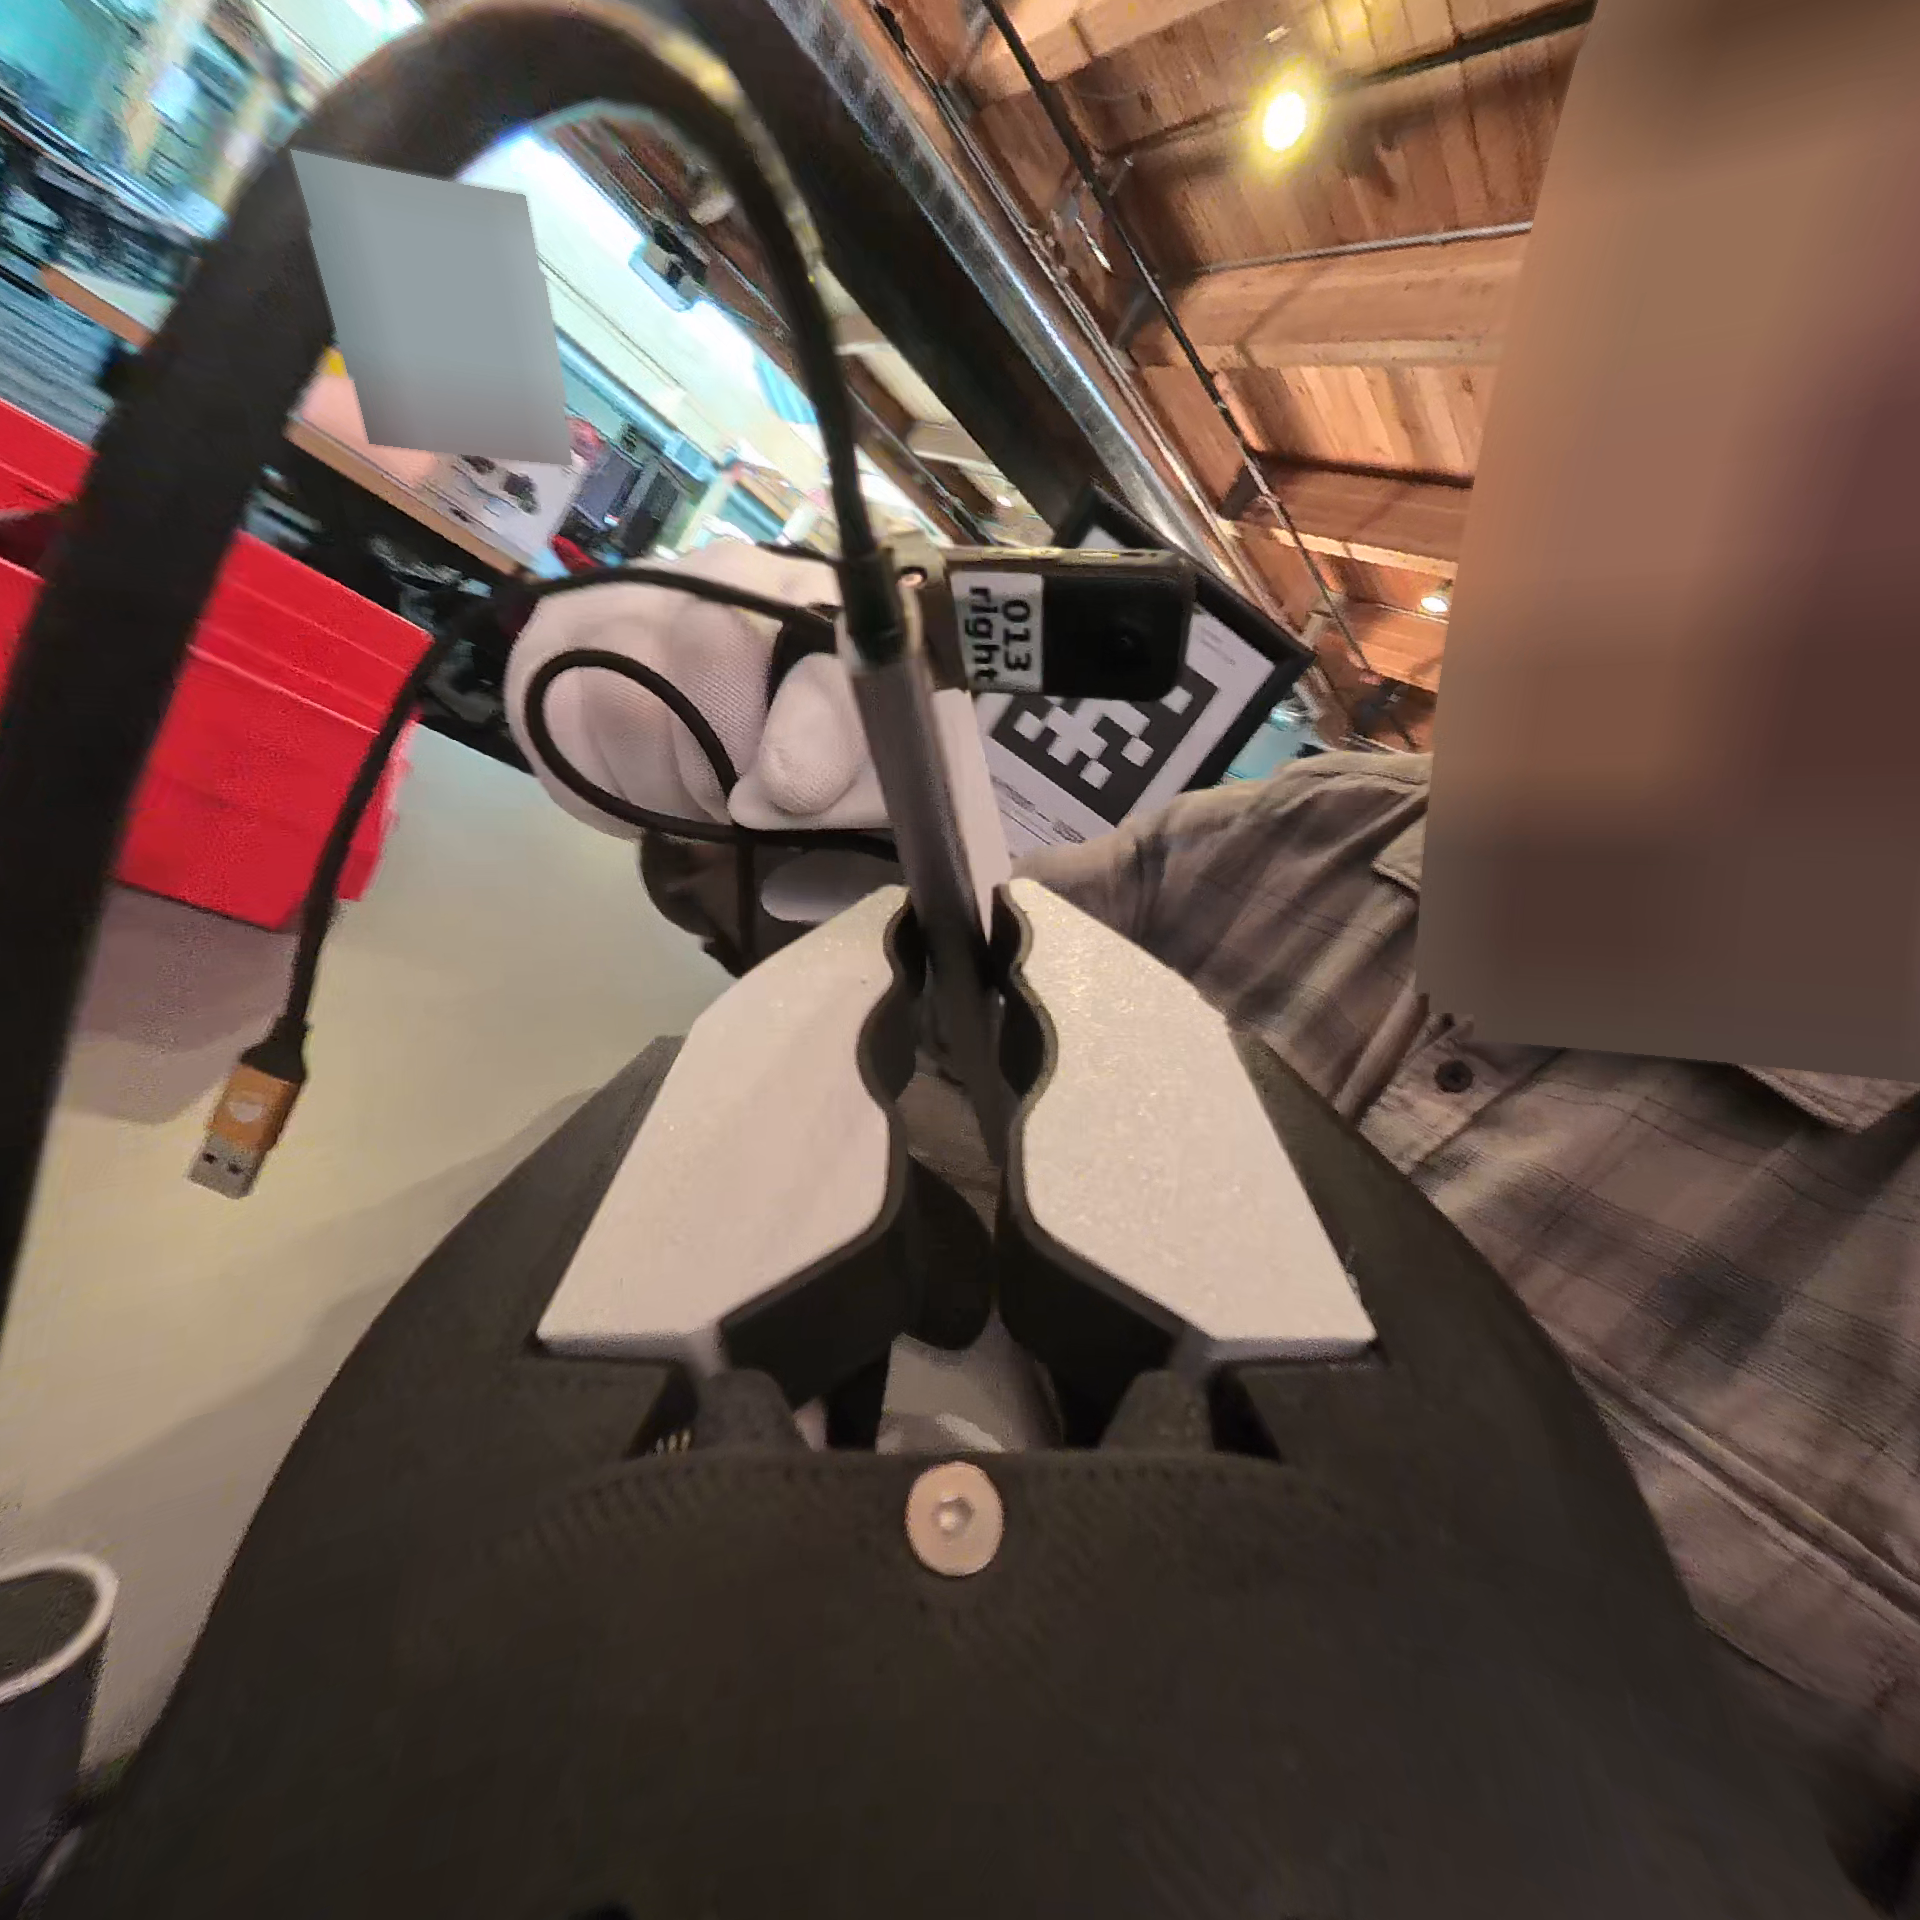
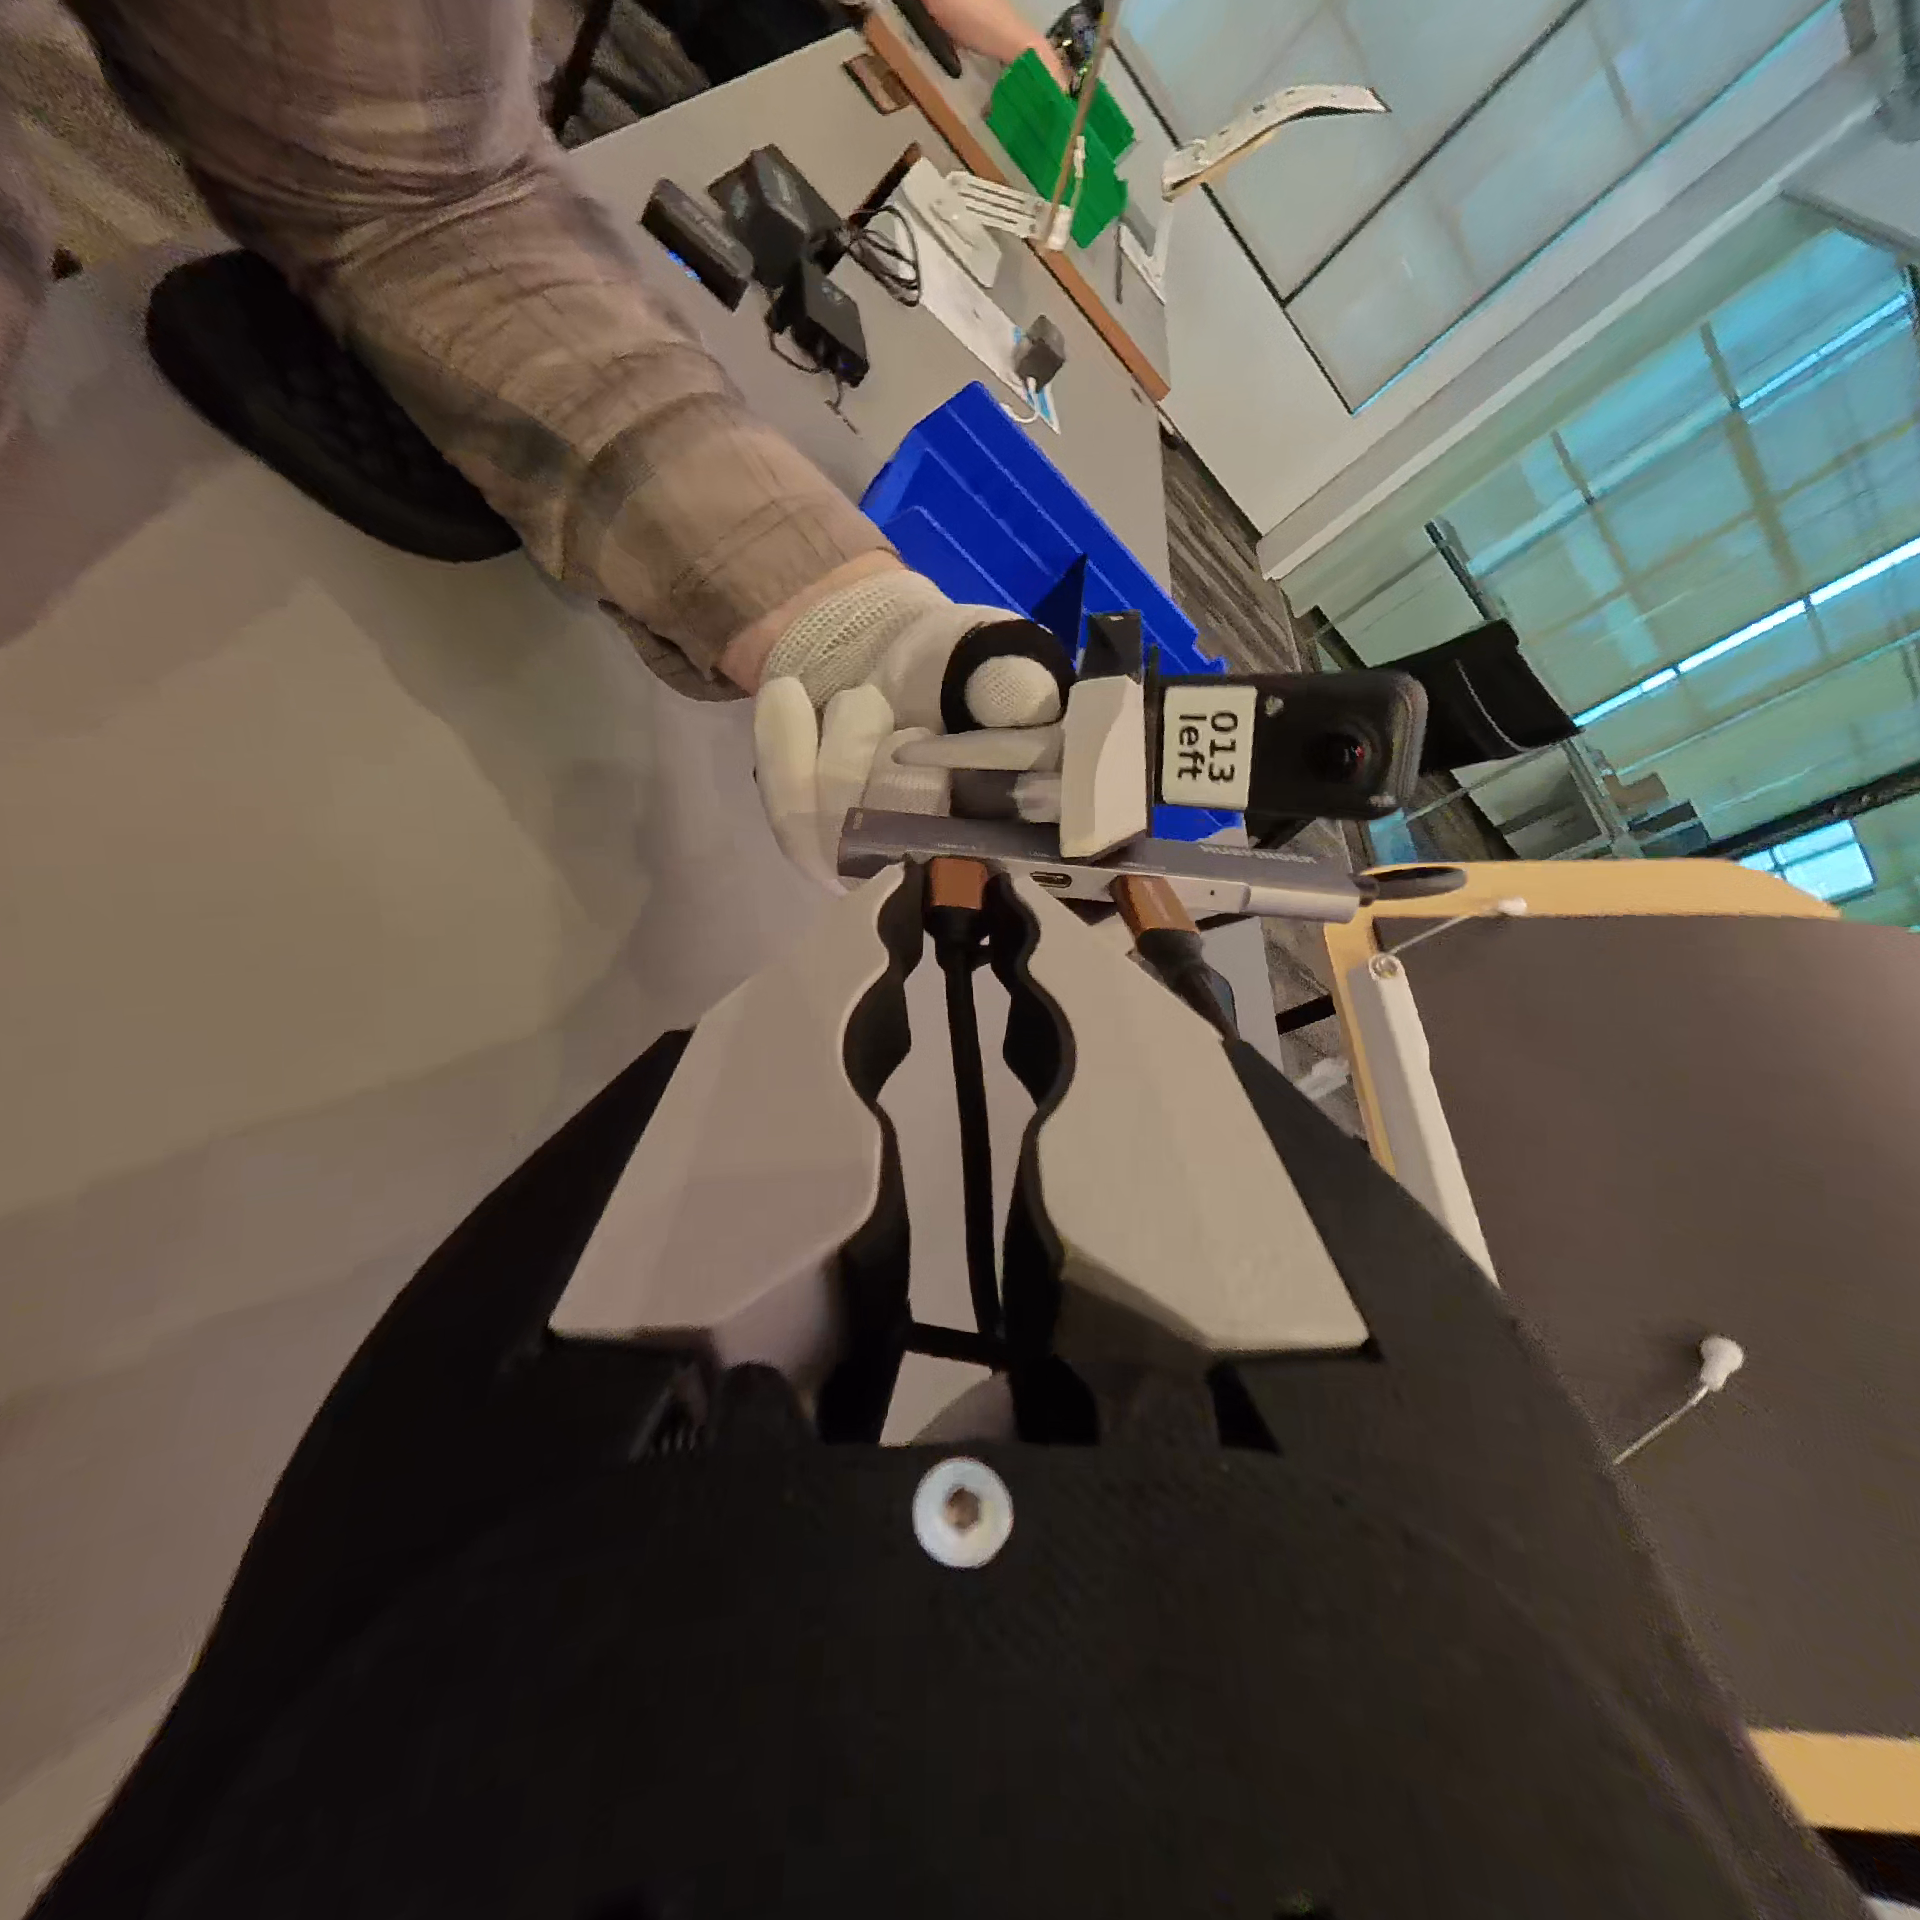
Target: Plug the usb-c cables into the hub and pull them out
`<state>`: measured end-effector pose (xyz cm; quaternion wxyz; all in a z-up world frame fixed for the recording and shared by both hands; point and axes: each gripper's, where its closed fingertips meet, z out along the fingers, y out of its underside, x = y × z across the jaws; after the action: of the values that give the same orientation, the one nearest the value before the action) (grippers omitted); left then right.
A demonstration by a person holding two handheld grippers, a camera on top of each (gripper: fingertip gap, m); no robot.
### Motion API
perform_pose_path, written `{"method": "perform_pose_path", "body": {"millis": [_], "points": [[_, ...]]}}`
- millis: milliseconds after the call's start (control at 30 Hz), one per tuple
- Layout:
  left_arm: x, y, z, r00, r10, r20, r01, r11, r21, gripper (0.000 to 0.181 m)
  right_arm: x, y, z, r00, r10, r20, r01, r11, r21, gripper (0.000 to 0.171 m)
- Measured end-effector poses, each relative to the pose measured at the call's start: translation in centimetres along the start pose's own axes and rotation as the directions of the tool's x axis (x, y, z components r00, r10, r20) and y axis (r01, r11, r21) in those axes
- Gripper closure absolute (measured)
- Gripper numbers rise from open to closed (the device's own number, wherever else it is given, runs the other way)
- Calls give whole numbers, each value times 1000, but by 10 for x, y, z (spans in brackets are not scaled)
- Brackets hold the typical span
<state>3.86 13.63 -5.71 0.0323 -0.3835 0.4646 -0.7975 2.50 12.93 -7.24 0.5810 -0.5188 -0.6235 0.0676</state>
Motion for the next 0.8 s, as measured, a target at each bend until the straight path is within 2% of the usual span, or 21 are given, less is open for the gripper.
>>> {"method": "perform_pose_path", "body": {"millis": [33, 100, 167, 300, 367, 433, 500, 567, 667, 700, 733, 767, 800], "points": [[-4, -3, -1, 999, 16, 38, -16, 1000, 11, 166, 3, 1, -1, 1000, 22, -11, -22, 1000, 10, 161], [-12, -12, -4, 990, 59, 131, -64, 997, 35, 141, 10, 5, -2, 996, 72, -52, -71, 997, 18, 162], [-16, -22, -10, 961, 138, 237, -151, 988, 35, 126, 19, 6, -5, 986, 141, -90, -136, 989, 56, 162], [-18, -39, -26, 840, 325, 435, -336, 940, -55, 116, 31, 17, -10, 959, 244, -145, -235, 969, 75, 162], [-21, -41, -32, 721, 449, 528, -417, 889, -186, 108, 35, 24, -10, 944, 279, -176, -271, 960, 66, 162], [-27, -39, -35, 549, 599, 583, -474, 798, -373, 98, 38, 31, -9, 932, 299, -204, -295, 954, 49, 162], [-32, -36, -35, 376, 727, 575, -489, 683, -543, 91, 40, 36, -8, 922, 311, -232, -313, 949, 28, 162], [-34, -39, -34, 201, 816, 542, -503, 561, -657, 95, 41, 40, -7, 911, 331, -245, -337, 941, 19, 162], [-44, -30, -33, 69, 890, 452, -435, 434, -789, 93, 43, 43, -8, 900, 354, -255, -361, 932, 19, 162], [-46, -27, -33, 46, 905, 422, -425, 400, -812, 93, 44, 43, -8, 899, 353, -260, -362, 932, 14, 162], [-48, -23, -33, 60, 909, 412, -407, 399, -822, 95, 43, 42, -9, 902, 343, -261, -352, 936, 12, 162], [-49, -16, -30, 141, 891, 431, -406, 449, -796, 94, 42, 38, -9, 908, 337, -248, -343, 939, 23, 162], [-45, -9, -24, 296, 832, 470, -421, 555, -717, 90, 41, 35, -10, 910, 340, -239, -342, 939, 35, 162]]}}
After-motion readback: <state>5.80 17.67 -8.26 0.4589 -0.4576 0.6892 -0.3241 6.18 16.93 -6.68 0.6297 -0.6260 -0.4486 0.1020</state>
